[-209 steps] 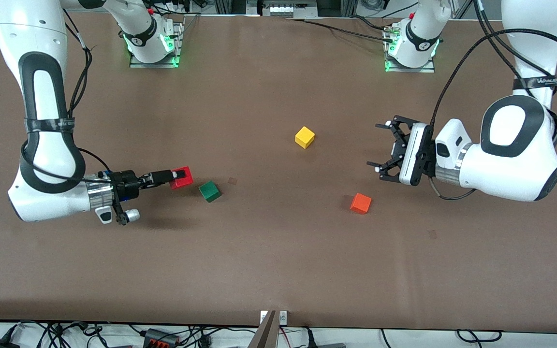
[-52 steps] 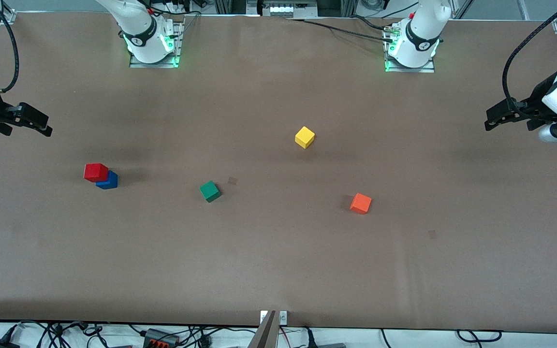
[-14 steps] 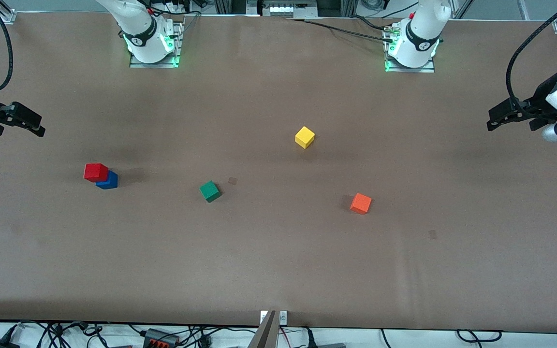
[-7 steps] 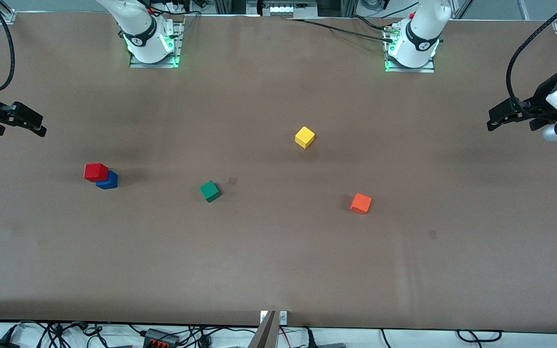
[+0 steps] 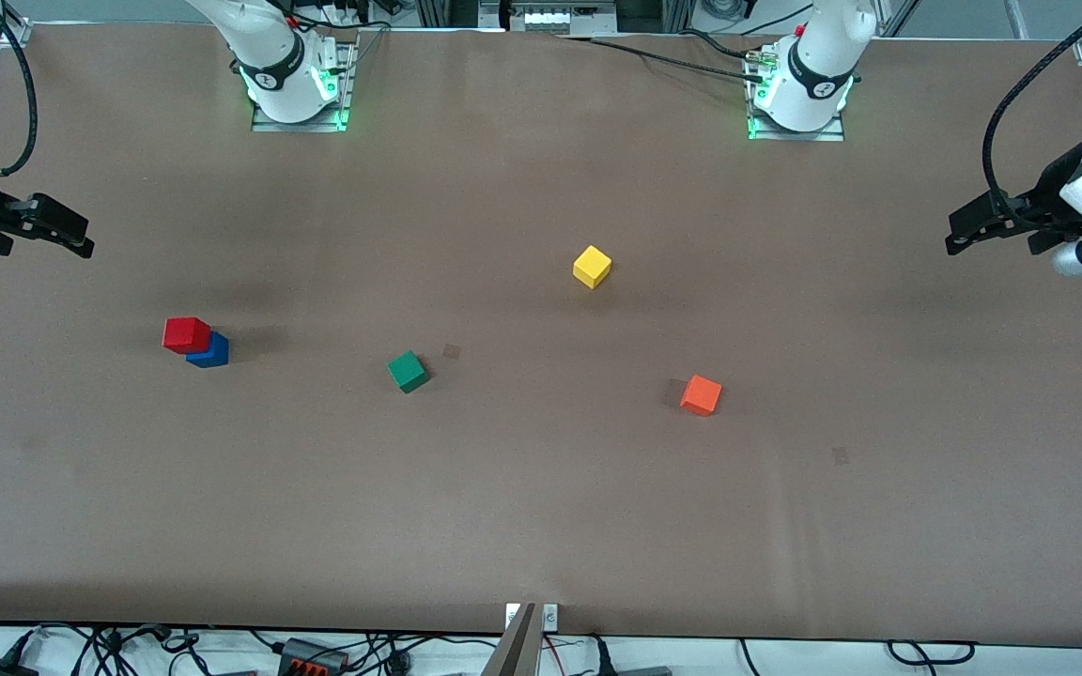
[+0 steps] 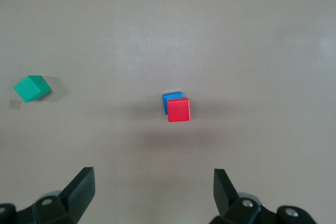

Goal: Pass red block to right arm, stack on blue

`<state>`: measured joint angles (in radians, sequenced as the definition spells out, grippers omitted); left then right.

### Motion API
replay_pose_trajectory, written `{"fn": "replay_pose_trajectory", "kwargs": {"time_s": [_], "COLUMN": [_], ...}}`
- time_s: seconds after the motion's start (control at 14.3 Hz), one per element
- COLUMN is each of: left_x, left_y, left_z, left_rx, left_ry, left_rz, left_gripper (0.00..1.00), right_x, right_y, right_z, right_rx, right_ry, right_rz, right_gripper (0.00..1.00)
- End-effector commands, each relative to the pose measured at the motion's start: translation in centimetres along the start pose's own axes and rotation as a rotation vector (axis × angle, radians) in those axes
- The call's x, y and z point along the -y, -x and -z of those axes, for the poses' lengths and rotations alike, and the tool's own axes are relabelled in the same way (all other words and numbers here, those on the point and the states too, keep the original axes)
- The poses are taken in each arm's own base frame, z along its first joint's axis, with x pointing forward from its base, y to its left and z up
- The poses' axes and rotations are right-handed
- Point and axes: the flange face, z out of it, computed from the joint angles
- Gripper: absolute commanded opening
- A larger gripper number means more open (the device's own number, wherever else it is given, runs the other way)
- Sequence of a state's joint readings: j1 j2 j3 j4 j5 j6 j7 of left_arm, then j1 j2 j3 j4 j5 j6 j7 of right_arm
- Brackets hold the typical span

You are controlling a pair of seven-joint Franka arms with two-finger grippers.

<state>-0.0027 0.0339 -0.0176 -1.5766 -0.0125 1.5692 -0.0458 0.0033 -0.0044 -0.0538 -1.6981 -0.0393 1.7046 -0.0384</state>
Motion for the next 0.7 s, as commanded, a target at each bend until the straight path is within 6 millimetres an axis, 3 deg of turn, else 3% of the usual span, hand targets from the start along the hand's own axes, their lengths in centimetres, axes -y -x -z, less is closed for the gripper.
{"fn": "replay_pose_trajectory", "kwargs": {"time_s": [0.0, 0.63], "left_x": [0.35, -0.43], "left_y": [-0.2, 0.03], "left_z": [0.38, 0.48], "left_rx": [0.011, 0.02], "left_ry": [0.002, 0.001], "left_rz": [-0.016, -0.03], "left_gripper": [1.0, 1.0], "right_x": [0.15, 0.4], "right_y": [-0.08, -0.12], "right_z": [0.38, 0.28], "right_rx": [0.004, 0.002], "right_ry": [0.027, 0.028], "right_rz": [0.012, 0.017], "right_gripper": [1.0, 1.0]}}
